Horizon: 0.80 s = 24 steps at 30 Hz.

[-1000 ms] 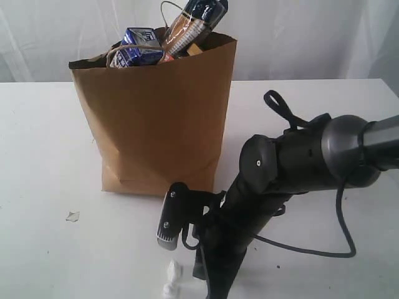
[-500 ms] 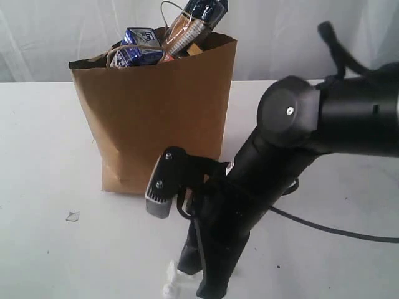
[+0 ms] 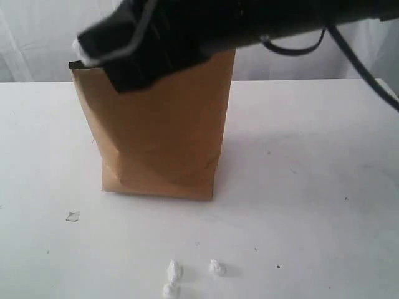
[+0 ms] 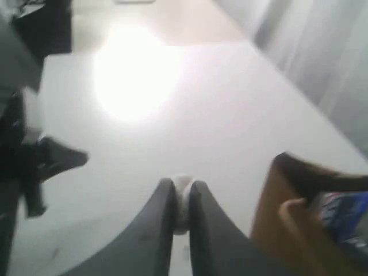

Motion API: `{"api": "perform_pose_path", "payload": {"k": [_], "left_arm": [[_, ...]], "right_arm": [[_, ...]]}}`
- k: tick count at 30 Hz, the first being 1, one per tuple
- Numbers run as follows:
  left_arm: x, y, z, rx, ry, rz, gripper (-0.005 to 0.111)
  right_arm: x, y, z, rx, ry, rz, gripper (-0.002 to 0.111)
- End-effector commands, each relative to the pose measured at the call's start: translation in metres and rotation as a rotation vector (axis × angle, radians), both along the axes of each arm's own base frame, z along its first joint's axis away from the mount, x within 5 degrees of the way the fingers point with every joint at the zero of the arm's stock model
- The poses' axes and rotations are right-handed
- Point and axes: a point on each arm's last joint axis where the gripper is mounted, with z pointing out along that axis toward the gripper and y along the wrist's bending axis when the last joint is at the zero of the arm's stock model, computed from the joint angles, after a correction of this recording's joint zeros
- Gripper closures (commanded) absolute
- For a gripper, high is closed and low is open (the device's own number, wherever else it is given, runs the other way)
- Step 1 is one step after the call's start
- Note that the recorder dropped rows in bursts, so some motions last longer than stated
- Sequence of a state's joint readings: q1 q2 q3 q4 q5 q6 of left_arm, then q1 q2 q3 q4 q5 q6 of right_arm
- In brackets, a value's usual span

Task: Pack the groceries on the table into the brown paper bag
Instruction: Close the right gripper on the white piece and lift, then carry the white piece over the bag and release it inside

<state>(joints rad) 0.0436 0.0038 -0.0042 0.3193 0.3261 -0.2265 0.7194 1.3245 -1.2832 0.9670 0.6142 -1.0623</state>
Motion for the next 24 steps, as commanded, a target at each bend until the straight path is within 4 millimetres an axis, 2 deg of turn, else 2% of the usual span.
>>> {"api": "perform_pose_path", "payload": {"k": [1,6,9,14,20,24], "left_arm": [[0.000,0.000,-0.001,-0.005,0.003,-0.006,0.107],[0.000,0.000,-0.001,-0.005,0.003,-0.006,0.107],[0.000,0.000,-0.001,-0.005,0.003,-0.006,0.107],[0.000,0.000,-0.001,-0.005,0.003,-0.006,0.107],[0.000,0.000,-0.001,-0.005,0.003,-0.006,0.107],[0.000,0.000,-0.001,-0.005,0.003,-0.006,0.107]], "right_arm": [[0.022,-0.010,0.025,0.172,-0.130,-0.276,0.100],[0.048,-0.022,0.033,0.290,-0.244,-0.569,0.100],[0.063,-0.020,0.025,0.297,-0.270,-0.663,0.100],[0.089,-0.001,-0.012,0.207,-0.235,-0.689,0.100],[0.120,0.022,-0.068,0.082,-0.180,-0.718,0.100],[0.128,0.024,-0.080,0.071,-0.189,-0.769,0.099]]}}
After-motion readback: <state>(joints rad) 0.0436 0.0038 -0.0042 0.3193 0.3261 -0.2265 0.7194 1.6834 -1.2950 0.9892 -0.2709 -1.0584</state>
